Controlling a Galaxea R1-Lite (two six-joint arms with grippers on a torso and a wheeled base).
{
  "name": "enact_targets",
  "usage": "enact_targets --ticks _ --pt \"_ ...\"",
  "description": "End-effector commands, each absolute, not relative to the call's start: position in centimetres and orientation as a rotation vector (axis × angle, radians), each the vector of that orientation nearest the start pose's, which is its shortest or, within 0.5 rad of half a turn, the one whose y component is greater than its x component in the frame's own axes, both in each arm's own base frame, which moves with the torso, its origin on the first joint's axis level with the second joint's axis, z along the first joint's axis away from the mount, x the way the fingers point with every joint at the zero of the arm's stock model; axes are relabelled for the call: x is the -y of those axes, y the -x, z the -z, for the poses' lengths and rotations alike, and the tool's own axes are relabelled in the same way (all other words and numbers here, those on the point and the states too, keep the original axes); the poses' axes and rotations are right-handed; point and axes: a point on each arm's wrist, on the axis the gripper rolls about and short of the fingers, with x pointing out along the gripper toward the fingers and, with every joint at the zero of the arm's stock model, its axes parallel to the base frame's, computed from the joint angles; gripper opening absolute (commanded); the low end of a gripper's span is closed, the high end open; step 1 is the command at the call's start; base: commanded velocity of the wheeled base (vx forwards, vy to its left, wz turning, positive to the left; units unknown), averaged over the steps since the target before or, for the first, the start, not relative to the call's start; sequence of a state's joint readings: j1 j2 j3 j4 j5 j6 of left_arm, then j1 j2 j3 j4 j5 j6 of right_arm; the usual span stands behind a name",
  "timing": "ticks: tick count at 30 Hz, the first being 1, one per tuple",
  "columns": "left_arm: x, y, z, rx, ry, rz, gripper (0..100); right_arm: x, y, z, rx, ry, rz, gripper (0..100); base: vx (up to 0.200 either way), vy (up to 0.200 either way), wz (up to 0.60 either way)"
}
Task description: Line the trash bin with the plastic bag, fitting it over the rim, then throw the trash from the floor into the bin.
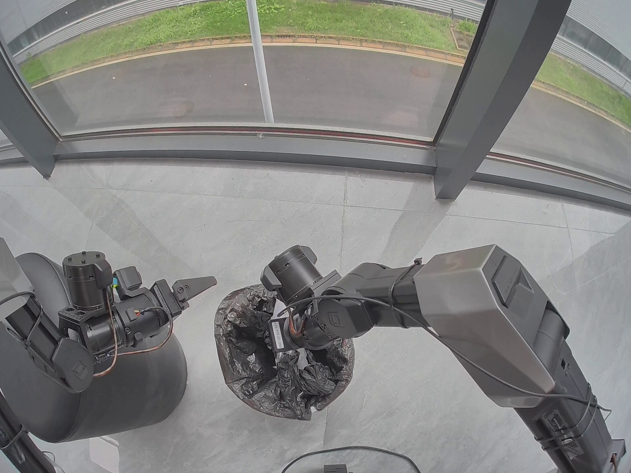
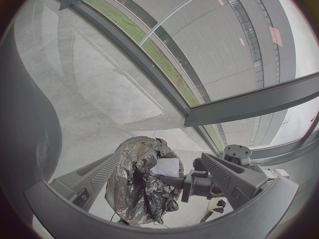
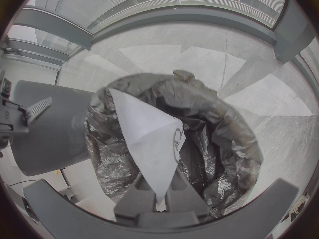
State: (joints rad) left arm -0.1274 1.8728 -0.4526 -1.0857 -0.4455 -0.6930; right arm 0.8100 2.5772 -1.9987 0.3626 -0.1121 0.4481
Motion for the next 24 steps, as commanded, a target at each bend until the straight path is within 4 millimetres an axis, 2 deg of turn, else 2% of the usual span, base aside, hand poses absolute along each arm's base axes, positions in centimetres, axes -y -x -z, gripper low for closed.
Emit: enact_targets --ticks 1,8,22,23,24 --pt "4.6 -28.2 -9.1 -0.522 0.722 0.428 100 -36.2 -34.9 -2.6 -1.003 0.041 -0.419 0 0.000 0.000 0.00" --pt "4.6 -28.1 -9.1 -0.523 0.722 0.427 100 -36.0 -35.1 -1.2 -1.015 0.070 -0.387 0 0.000 0.000 0.00" --pt "4.6 -28.2 -8.9 -0.528 0.723 0.427 100 -34.8 -36.3 -1.2 -1.005 0.062 -0.342 0 0.000 0.000 0.00" --pt "4.6 -28.2 -8.9 -0.530 0.723 0.426 100 -34.8 -36.3 -1.2 -1.005 0.061 -0.340 100 0.000 0.000 0.00" --pt "4.6 -28.2 -8.9 -0.530 0.723 0.426 100 -34.8 -36.3 -1.2 -1.004 0.061 -0.336 100 0.000 0.000 0.00"
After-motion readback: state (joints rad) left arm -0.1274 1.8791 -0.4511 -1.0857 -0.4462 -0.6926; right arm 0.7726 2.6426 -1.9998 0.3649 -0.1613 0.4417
